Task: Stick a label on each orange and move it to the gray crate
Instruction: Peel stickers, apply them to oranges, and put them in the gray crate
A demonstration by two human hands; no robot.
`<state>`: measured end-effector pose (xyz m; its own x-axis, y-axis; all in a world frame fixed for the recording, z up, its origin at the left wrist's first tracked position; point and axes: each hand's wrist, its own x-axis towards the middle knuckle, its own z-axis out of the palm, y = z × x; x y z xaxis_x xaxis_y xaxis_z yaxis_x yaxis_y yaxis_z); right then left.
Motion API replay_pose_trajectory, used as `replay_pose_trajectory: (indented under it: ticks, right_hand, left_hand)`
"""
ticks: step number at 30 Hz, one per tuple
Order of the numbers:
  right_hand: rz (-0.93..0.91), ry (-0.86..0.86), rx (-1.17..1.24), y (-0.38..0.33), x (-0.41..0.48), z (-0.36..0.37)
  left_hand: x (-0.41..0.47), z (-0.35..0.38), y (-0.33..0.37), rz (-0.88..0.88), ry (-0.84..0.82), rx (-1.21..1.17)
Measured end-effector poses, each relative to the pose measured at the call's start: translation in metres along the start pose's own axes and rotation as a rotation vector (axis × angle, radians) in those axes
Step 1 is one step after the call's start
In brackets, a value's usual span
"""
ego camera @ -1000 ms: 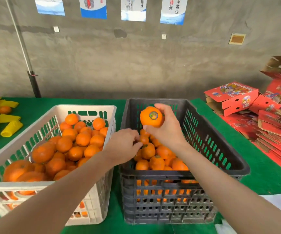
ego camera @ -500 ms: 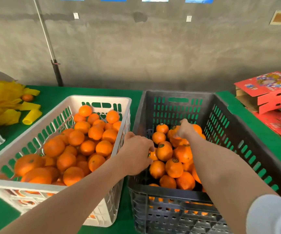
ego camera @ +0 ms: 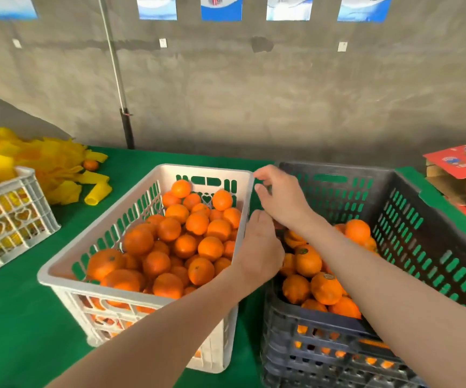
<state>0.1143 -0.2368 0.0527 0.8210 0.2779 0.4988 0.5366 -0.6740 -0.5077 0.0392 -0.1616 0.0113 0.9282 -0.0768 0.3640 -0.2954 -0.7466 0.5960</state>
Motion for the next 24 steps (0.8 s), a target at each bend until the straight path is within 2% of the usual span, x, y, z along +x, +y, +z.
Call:
replay_pose_trajectory:
  ticks: [2, 5, 8, 10, 14, 22, 24]
  right_hand:
    - [-0.070, -0.025, 0.067, -0.025, -0.022, 0.010]
    - [-0.042, -0.250, 0.031, -0.038, -0.047, 0.023]
    - [-0.064, -0.562, -0.243, -0.038, -0.057, 0.037]
    - [-0.104, -0.605, -0.346, -0.037, -0.059, 0.040]
    - [-0.156, -0.611, -0.336, -0.035, -0.059, 0.041]
    - [-0.085, -0.519, -0.220, -0.035, -0.058, 0.040]
    - [-0.071, -0.469, -0.173, -0.036, -0.060, 0.037]
  left_hand:
    - [0.004, -0.020, -0.017, -0.087, 0.047, -0.117]
    - [0.012, -0.054, -0.061, -0.141, -0.035, 0.046]
    - [0.016, -0.064, -0.106, -0.195, -0.434, 0.460]
    - [0.018, -0.056, -0.127, -0.181, -0.646, 0.645]
    - [0.014, -0.033, -0.152, -0.168, -0.845, 0.727]
    - [0.015, -0.018, -0.163, -0.216, -0.804, 0.639]
    - [0.015, -0.020, -0.155, -0.187, -0.703, 0.600]
